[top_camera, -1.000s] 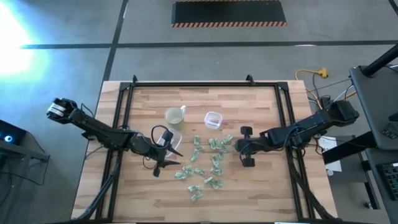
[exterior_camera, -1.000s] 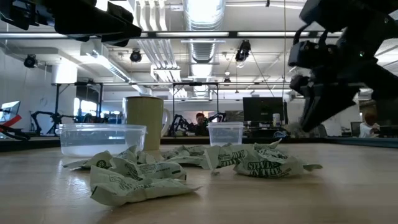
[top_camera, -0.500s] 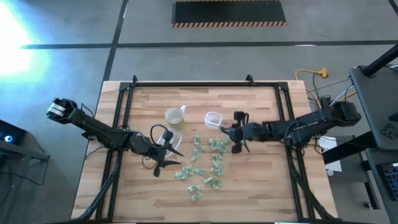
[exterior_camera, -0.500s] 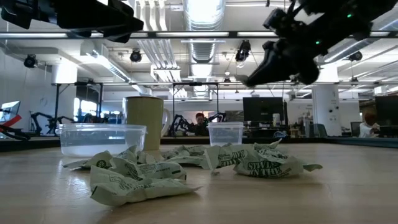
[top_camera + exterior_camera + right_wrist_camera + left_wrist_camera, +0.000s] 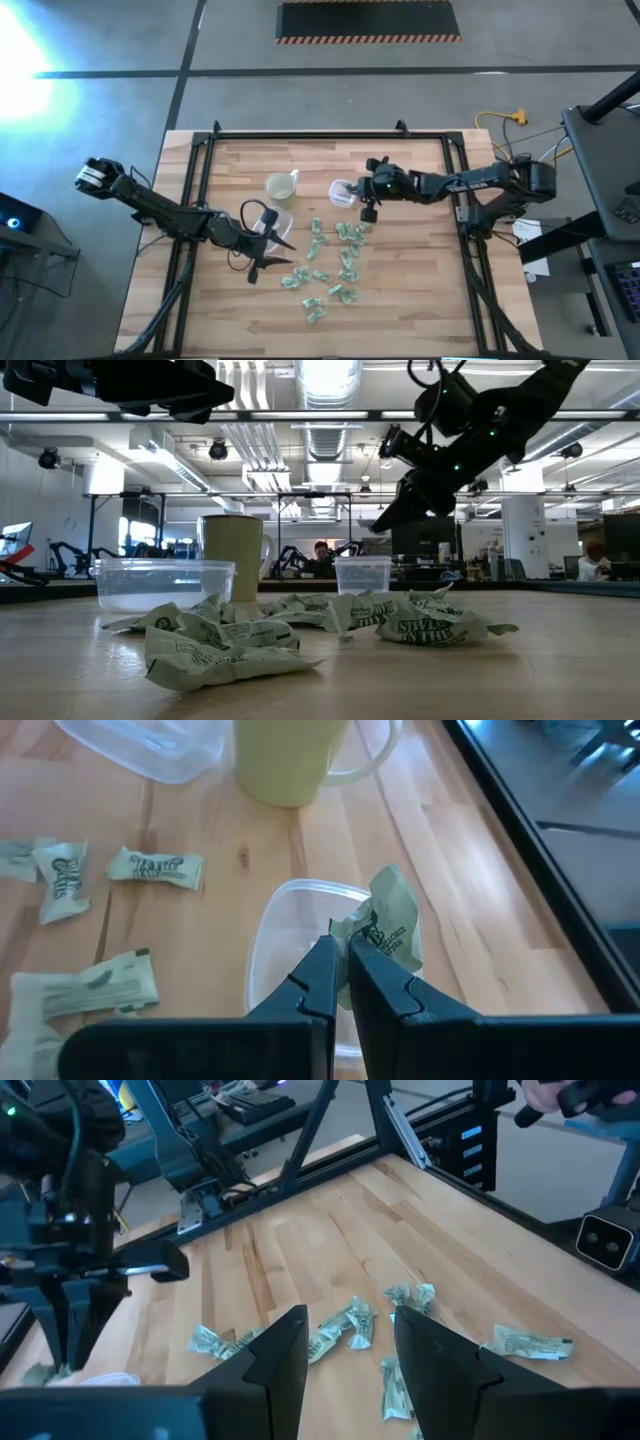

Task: Pick and place items into bin
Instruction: Put the stevia packet into the top transparent bin, then put the stevia packet into the bottom transparent bin

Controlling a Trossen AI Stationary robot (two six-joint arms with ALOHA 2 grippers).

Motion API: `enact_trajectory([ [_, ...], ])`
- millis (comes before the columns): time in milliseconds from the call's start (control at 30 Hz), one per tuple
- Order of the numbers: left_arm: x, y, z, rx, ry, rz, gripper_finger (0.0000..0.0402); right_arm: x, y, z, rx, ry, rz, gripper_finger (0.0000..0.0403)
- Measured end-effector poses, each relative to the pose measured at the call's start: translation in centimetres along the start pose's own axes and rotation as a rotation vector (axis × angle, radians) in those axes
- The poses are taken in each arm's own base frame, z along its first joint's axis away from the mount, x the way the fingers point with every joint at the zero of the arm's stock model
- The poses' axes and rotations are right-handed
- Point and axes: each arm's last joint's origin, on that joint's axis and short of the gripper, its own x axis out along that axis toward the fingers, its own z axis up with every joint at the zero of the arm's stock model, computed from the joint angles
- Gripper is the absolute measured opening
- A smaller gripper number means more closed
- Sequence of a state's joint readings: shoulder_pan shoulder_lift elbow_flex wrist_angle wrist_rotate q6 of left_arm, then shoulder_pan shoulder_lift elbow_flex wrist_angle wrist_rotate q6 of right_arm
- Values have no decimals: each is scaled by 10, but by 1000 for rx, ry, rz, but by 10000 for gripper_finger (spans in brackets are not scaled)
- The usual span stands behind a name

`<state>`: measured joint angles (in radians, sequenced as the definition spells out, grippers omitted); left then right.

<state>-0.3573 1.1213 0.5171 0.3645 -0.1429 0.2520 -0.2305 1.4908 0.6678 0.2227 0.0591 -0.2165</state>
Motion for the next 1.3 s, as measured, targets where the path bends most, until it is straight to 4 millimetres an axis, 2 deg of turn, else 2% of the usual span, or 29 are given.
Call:
enact_trajectory([
  [200,0,0,0,-5,-1,1,135,17,-2,4,2,31,16,14],
  [400,0,0,0,-9,-1,2,135,20,-2,1,-10,83,17,22],
  [833,0,0,-1,-9,7,0,135,16,-3,3,-26,83,8,121],
  [1000,1,-4,-11,-44,108,-43,135,2,7,13,-93,58,39,136],
  [1300,18,-15,-29,-114,227,-156,135,-43,37,29,-157,0,136,133],
])
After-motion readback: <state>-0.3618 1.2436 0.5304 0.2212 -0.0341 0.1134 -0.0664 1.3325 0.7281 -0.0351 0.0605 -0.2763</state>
